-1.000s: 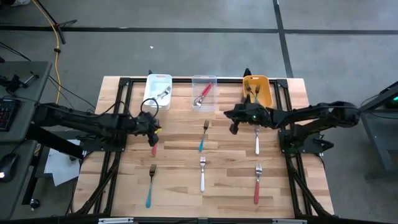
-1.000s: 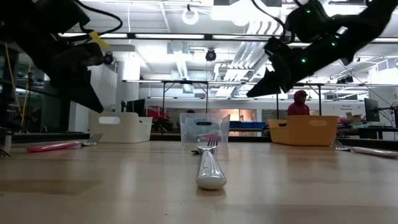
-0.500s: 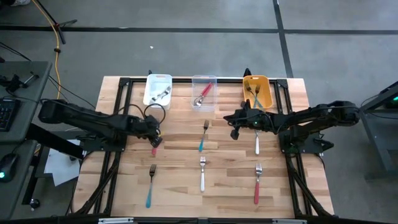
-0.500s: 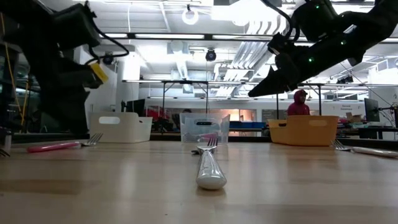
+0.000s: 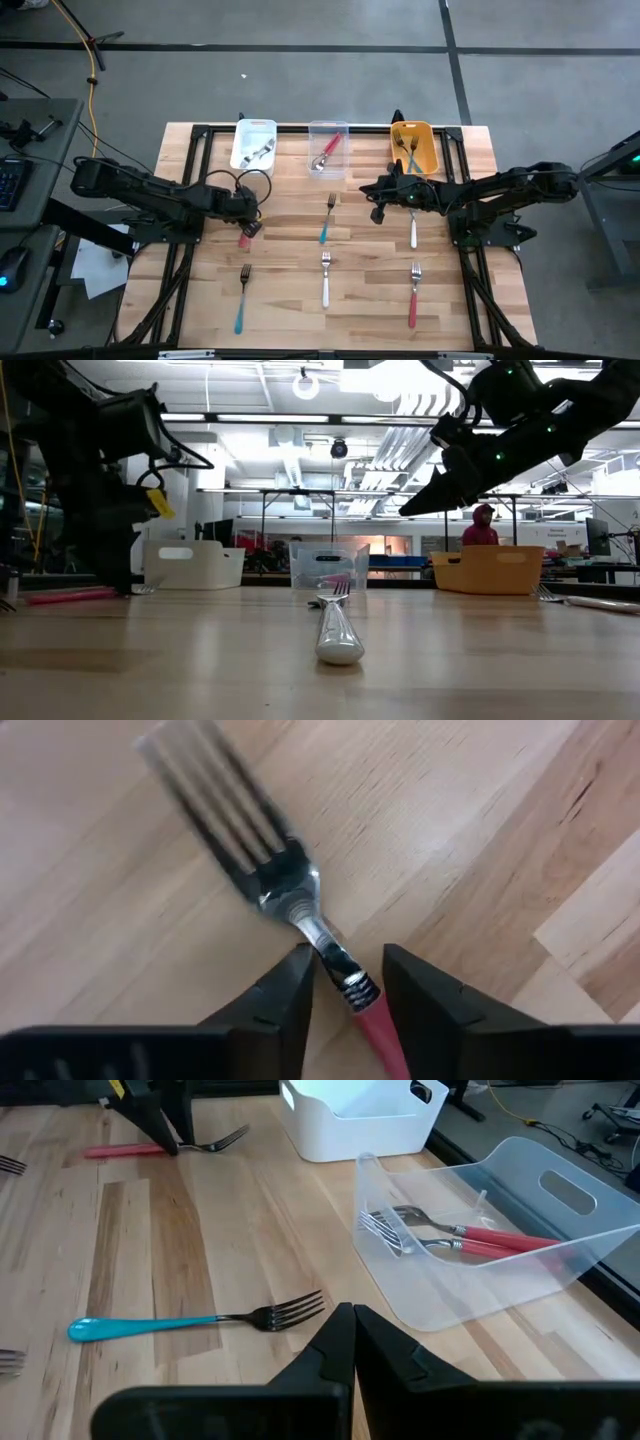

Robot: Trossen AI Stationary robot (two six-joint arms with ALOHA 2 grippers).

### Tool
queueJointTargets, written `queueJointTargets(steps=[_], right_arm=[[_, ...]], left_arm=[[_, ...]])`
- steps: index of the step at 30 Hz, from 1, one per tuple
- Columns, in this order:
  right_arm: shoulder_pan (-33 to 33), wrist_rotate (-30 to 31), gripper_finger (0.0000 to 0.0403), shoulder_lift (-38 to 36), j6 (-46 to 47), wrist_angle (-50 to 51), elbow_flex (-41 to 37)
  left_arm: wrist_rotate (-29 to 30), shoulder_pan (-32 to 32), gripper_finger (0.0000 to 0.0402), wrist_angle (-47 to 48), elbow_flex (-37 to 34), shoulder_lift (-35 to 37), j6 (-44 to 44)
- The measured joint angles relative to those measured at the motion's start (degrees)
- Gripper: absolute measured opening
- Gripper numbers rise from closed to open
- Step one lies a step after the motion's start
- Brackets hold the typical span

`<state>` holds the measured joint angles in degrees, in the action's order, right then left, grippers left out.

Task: Sort silverware by color (type)
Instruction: Put the top pink fork into the transparent bin

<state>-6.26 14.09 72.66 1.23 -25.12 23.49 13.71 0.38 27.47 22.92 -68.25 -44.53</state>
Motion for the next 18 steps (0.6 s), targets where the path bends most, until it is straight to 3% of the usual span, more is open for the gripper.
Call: queueJointTargets(steps=[6,13,18], right_arm=[[0.0,-0.02,0.0,0.0,0.0,0.02,0.0],[0.0,-0.02,0.0,0.0,-0.02,0.02,0.02],[0.0,-0.02,0.0,0.0,-0.01,0.03,0.02]], left_arm=[[-2.34,0.0,0.0025,-0.69,-0.04,0.11,2.74],[-5.53,1.85,0.0016,-7.12,-0.24,-0.07,5.23],[-4.19,2.82,0.0001,-7.96,3.14,-0.1,6.79]])
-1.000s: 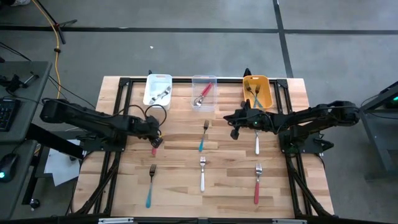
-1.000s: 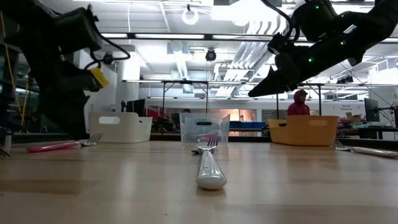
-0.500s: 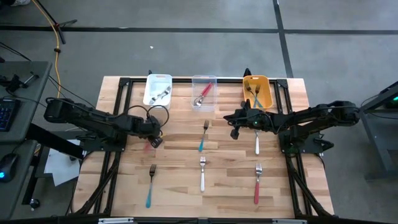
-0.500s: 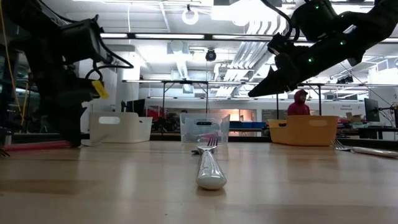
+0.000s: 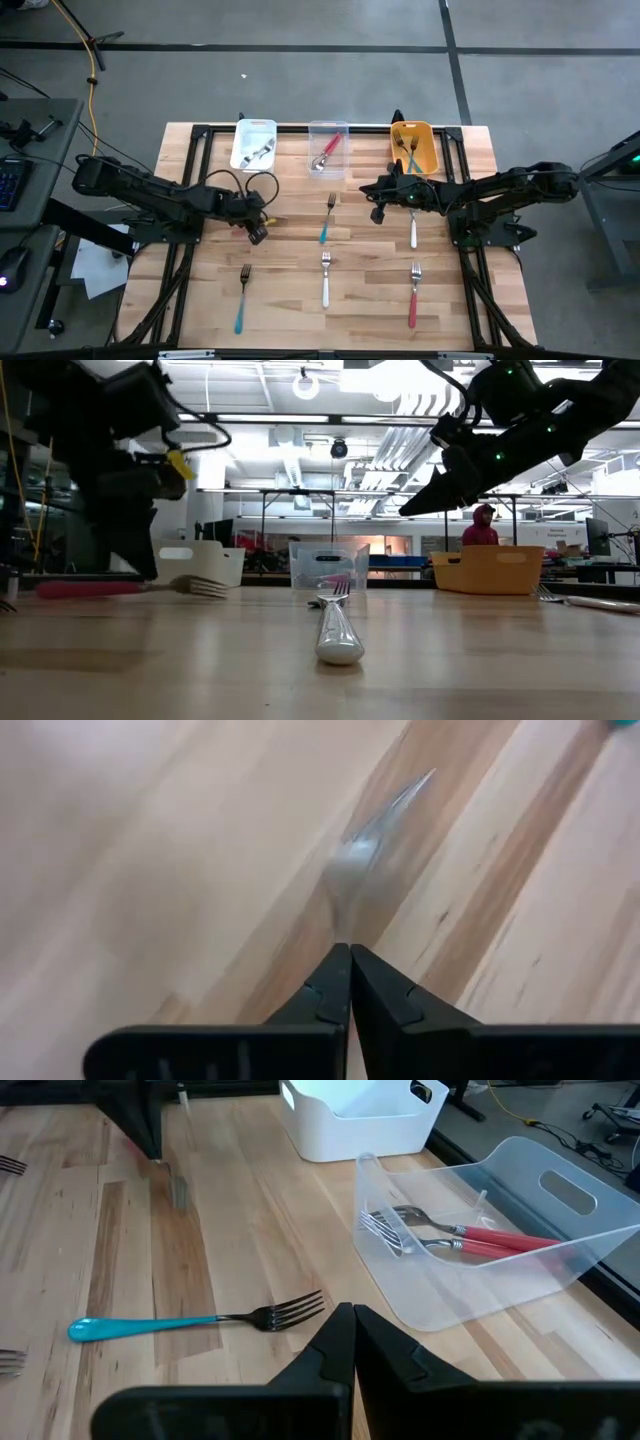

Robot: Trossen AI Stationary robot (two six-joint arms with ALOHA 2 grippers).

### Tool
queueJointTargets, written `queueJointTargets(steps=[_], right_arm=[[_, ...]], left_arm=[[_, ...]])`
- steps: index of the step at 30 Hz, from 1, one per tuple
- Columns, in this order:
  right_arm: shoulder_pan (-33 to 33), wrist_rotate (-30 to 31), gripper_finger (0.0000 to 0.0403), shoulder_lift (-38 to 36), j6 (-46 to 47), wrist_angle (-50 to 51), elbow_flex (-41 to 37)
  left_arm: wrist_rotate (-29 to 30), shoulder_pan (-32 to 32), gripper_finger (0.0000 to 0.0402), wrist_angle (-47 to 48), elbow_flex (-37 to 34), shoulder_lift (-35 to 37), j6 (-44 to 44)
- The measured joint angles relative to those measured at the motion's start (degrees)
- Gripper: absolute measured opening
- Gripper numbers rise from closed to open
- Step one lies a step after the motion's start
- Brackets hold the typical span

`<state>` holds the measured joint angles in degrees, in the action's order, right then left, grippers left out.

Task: Sort silverware by color (type)
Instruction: Put the top pink fork into the transparent bin

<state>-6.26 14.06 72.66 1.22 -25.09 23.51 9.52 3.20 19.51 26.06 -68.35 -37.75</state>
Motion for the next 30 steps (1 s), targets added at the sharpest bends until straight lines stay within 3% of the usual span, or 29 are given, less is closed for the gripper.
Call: queueJointTargets(steps=[6,12,19,30], right_arm=[[0.0,0.0,0.0,0.0,0.02,-0.01,0.0],[0.54,-0.03,0.0,0.0,0.28,0.9,0.0],[1.25,-0.08,0.0,0.0,0.26,1.94,0.0],[1.25,-0.07,0.0,0.0,0.26,1.94,0.0]], left_arm=[[2.18,-3.48,0.0002,-0.19,9.46,0.01,8.72],[-1.36,-5.97,0.0002,6.7,15.21,0.06,20.02],[0.02,-3.4,0.0056,13.97,12.89,0.06,18.66],[-0.08,0.09,0.0136,4.12,5.26,0.06,20.86]])
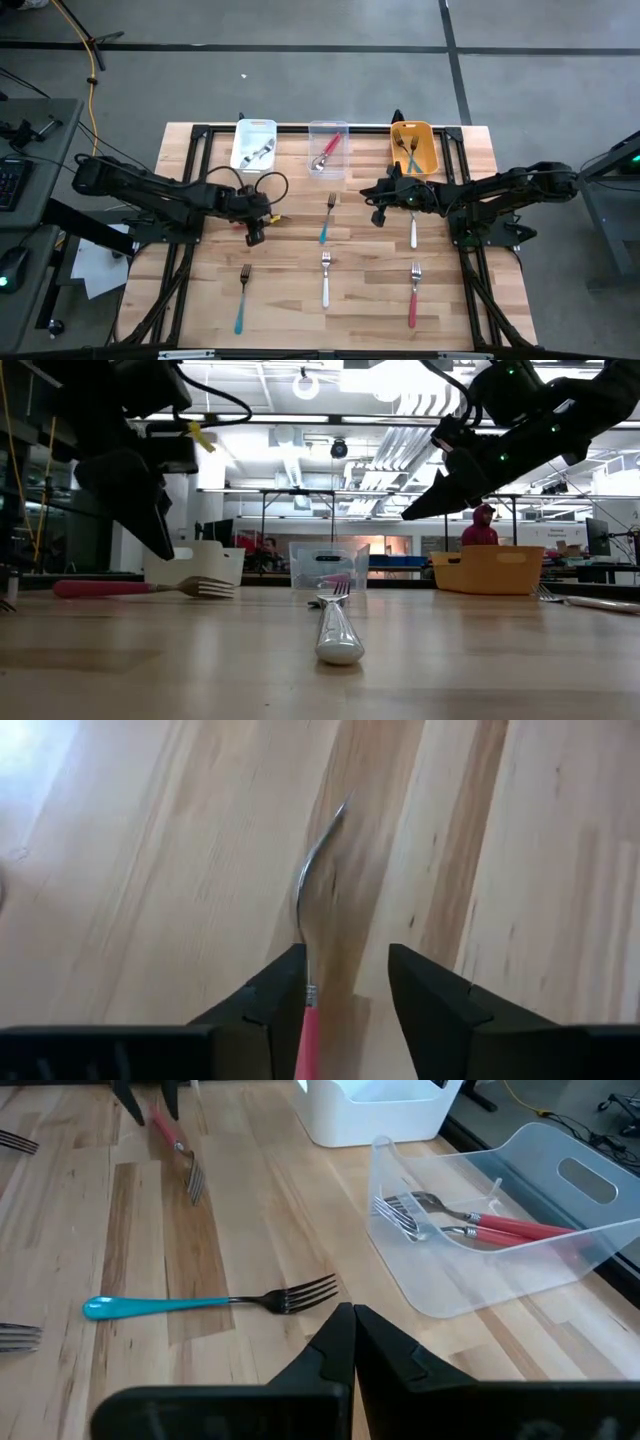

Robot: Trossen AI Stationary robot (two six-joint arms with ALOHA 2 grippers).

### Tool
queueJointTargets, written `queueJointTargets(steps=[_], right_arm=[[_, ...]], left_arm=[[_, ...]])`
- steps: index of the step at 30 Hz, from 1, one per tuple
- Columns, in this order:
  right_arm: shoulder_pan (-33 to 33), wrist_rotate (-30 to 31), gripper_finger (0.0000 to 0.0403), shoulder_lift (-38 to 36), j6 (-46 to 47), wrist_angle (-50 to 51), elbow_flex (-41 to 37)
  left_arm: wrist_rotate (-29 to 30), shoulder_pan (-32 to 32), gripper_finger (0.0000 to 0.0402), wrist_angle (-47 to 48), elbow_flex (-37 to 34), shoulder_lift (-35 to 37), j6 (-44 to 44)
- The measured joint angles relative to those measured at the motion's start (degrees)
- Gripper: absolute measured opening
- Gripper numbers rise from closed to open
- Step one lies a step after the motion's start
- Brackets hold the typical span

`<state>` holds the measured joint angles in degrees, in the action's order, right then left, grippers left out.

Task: Sort silverware by color (type)
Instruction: Put the top pink fork into the transparent bin

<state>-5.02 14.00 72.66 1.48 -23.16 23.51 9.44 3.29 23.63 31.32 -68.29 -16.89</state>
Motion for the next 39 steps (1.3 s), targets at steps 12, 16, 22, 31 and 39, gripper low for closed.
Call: queueJointTargets(steps=[12,16,22,31,39], right_arm=[[0.0,0.0,0.0,0.0,-0.01,-0.2,0.0],[0.0,0.0,0.0,0.0,-0.02,-0.17,0.02],[0.0,0.01,0.0,0.0,-0.02,-0.02,0.04],[0.0,0.0,0.0,0.0,-0.02,0.01,0.04],[0.0,0.02,0.0,0.0,0.0,0.31,0.04]], left_arm=[[1.69,-0.02,0.0131,-3.57,-0.53,-9.81,4.59],[1.28,-0.33,0.0124,-5.48,-0.26,-13.02,5.59],[0.3,-0.26,0.0041,-6.05,-0.14,-14.03,5.6],[2.8,-2.28,0.0003,-6.81,6.28,-14.11,3.65],[2.85,-9.87,0.0001,-6.82,19.19,-14.03,7.09]])
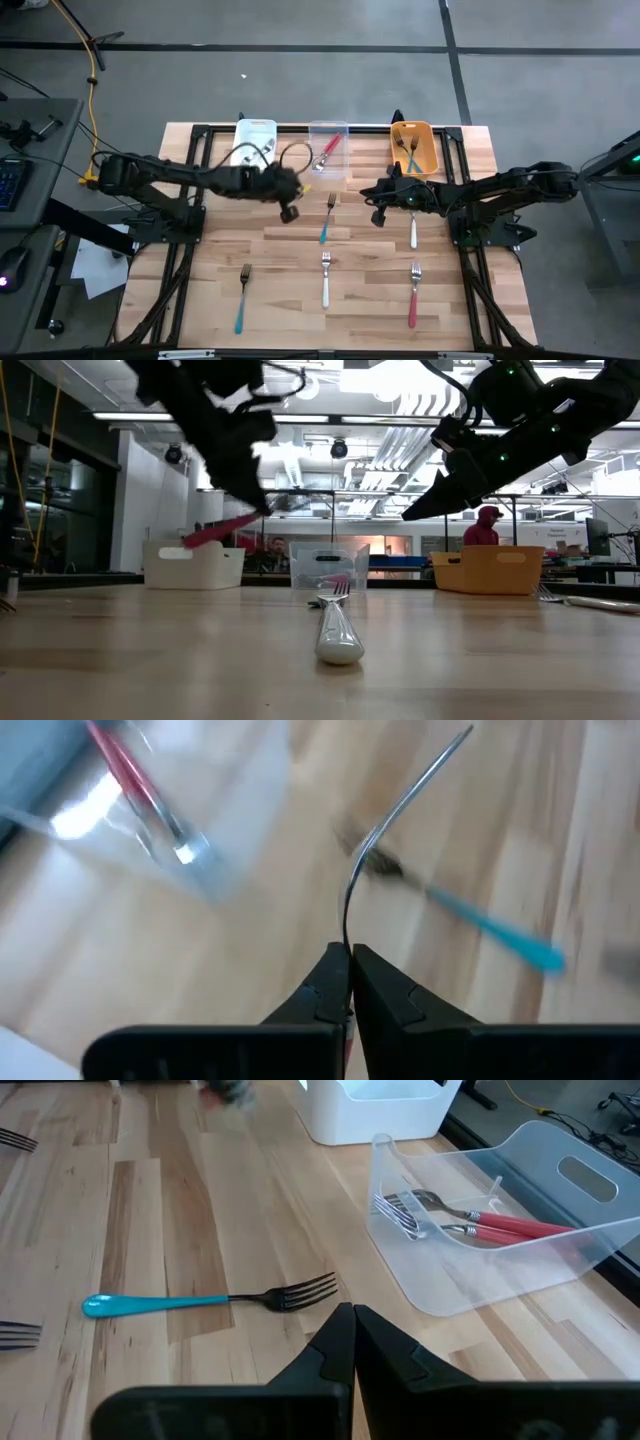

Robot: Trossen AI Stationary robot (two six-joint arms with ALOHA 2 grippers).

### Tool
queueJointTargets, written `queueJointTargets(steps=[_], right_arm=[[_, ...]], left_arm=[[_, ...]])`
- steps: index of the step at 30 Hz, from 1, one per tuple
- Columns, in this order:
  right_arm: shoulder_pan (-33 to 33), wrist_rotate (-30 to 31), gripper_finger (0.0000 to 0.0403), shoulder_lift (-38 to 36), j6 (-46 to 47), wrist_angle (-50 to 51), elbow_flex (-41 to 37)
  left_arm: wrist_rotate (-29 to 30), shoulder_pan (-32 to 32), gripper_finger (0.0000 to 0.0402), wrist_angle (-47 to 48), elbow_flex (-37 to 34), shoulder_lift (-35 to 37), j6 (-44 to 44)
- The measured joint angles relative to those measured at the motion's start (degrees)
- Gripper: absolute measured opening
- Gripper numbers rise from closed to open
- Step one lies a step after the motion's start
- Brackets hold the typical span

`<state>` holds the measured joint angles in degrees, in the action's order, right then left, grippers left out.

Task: Sort silverware by color (type)
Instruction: Put the top pink fork into the transparent bin

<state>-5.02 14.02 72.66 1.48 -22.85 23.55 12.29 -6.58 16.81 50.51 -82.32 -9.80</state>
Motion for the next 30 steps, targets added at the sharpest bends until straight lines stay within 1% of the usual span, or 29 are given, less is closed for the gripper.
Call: queueJointTargets(steps=[5,9,14,17,20,24,27,30], right_arm=[[0.0,-0.02,0.0,0.0,0.0,0.07,0.0],[-0.01,0.0,0.0,0.0,0.0,0.01,0.0],[0.0,0.0,0.0,0.0,0.0,-0.04,0.0],[0.0,0.0,0.0,0.0,0.0,-0.04,0.0],[0.0,-0.01,0.0,0.0,0.0,-0.01,0.0],[0.0,-0.02,0.0,0.0,0.0,0.47,0.0],[0.0,-0.02,0.0,0.0,-0.02,0.83,0.0],[0.0,-0.02,0.0,0.0,-0.02,1.2,0.0]], left_arm=[[-0.18,-4.99,0.0001,0.05,6.4,0.03,1.37],[-0.46,-11.45,0.0001,-0.04,11.11,-2.19,-0.03],[-9.91,-19.08,0.0001,-4.1,17.08,-9.55,-0.59],[-13.95,-22.23,0.0001,-6.11,21.88,-15.12,-1.0],[-17.17,-23.91,0.0,-7.02,26.71,-20.47,-2.14],[-20.88,-24.88,0.0,-6.06,31.12,-26.07,-4.85],[-21.22,-25.06,0.0,-6.17,32.67,-28.55,-6.19],[-20.74,-25.34,0.0,-5.91,32.69,-30.24,-6.65]])
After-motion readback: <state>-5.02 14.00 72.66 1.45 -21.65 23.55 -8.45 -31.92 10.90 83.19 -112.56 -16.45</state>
